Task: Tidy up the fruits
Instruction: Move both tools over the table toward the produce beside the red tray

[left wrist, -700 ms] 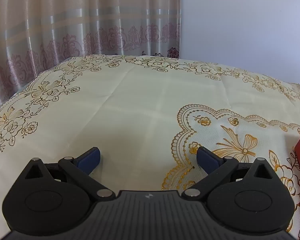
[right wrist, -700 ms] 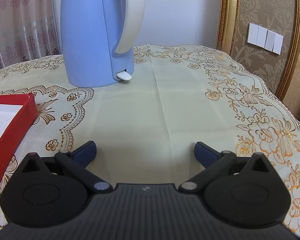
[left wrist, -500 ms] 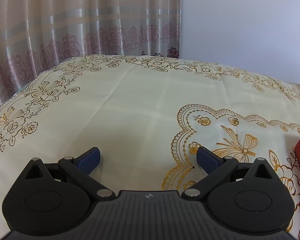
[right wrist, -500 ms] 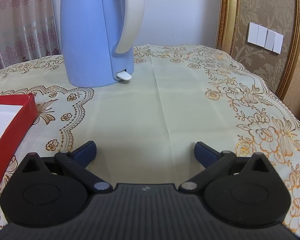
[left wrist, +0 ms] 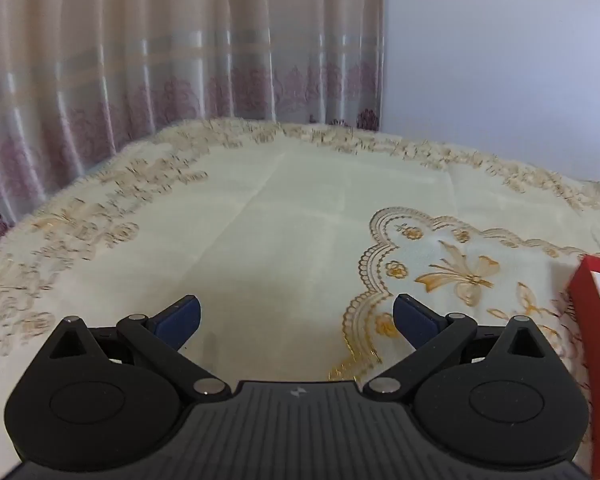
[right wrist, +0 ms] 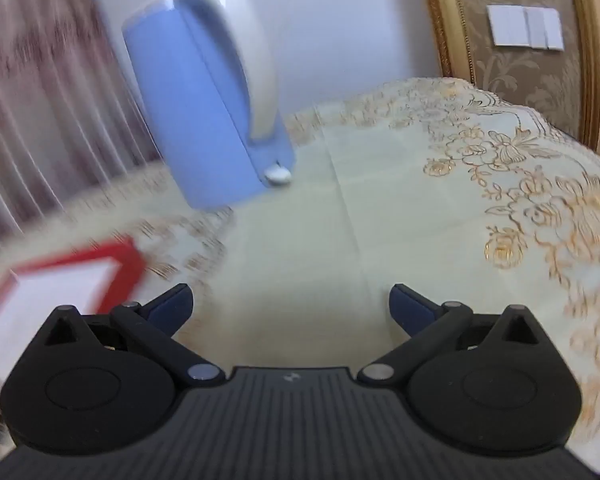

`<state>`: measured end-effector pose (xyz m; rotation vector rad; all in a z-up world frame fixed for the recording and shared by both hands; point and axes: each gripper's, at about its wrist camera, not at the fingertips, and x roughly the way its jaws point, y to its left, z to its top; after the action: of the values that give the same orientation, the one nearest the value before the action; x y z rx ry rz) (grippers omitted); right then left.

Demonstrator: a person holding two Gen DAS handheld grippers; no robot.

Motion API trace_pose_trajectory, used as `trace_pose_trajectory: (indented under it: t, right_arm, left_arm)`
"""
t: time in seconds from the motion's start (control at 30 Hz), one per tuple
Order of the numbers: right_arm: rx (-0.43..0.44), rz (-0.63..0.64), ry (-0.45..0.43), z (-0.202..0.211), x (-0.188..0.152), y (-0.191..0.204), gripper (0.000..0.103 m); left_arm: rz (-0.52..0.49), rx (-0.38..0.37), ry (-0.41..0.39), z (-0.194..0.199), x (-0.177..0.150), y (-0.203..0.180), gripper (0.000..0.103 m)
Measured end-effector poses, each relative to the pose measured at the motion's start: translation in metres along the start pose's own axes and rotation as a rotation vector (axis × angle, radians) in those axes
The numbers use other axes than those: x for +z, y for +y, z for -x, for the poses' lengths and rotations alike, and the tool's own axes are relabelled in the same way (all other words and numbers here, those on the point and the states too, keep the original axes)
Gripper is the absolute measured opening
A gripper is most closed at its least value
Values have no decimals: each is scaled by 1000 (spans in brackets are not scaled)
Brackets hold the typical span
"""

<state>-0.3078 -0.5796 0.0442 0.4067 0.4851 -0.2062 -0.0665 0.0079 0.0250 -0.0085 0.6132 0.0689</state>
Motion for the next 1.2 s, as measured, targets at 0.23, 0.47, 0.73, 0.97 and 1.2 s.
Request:
trace_pose_trajectory:
  t: [0.23, 0.47, 0.73, 0.97, 1.2]
  right_arm:
    - [-207, 131, -95, 79, -17, 78, 103]
    - [-120, 161, -347, 156, -86, 135, 103]
    - [-127, 213, -402, 167, -126, 174, 103]
    - [-126, 347, -300, 152, -141, 211, 103]
    - [-142, 491, -140, 120, -157, 234, 103]
  left_arm:
    - [-107, -53, -114, 64, -18, -23, 103]
    - [-136, -134, -139, 106, -35, -44, 103]
    - [-57, -292, -195, 148, -54, -47, 103]
    - [3, -429, -244, 162, -62, -39, 103]
    - [39, -418, -159, 157, -74, -43, 103]
